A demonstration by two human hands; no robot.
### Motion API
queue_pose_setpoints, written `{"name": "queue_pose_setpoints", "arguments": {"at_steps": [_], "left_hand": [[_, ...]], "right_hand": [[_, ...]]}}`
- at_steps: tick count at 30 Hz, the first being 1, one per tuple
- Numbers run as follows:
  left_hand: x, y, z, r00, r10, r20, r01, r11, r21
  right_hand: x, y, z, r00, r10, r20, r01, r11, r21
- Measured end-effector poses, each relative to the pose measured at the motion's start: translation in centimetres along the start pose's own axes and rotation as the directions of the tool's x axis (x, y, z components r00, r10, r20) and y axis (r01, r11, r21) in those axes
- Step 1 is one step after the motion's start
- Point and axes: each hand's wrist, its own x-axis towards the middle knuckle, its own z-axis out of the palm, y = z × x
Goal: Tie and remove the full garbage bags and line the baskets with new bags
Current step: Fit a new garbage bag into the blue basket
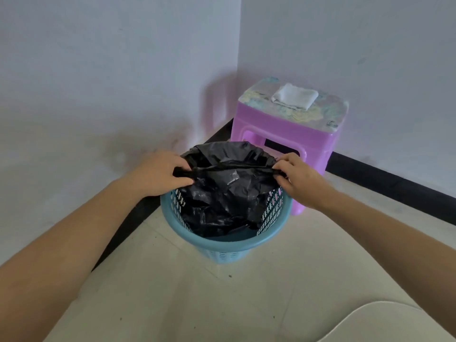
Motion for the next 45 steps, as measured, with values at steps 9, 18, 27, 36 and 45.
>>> {"name": "queue_pose_setpoints", "arguments": {"at_steps": [9,18,27,36,45], "left_hand": [[-6.2,2.9,6.7,0.779,-0.181,-0.601,0.128,0.983,-0.129],[-10.6,7.3,13.9,0.661,-0.221,-0.717,-0.009,0.953,-0.301],[-8.0,3.5,12.0,0.541,-0.177,-0.822,0.211,0.975,-0.071],[-9.5,2.5,13.9,0.694,-0.442,-0.568,0.170,0.868,-0.467],[-8.6,3.5,13.5,0.516,-0.857,0.004,0.236,0.137,-0.962]], "right_hand": [[-4.6,-1.1,1.7,0.905,0.246,-0.348,-0.225,0.969,0.102],[-9.1,-2.4,4.9,0.898,0.402,-0.179,-0.269,0.824,0.499],[-8.8,-3.8,3.9,0.988,-0.145,0.051,0.141,0.986,0.084],[-6.3,-3.5,4.1,0.976,-0.154,0.154,0.194,0.935,-0.296],[-7.2,-5.2,6.7,0.919,0.241,0.311,-0.293,0.947,0.131]]}}
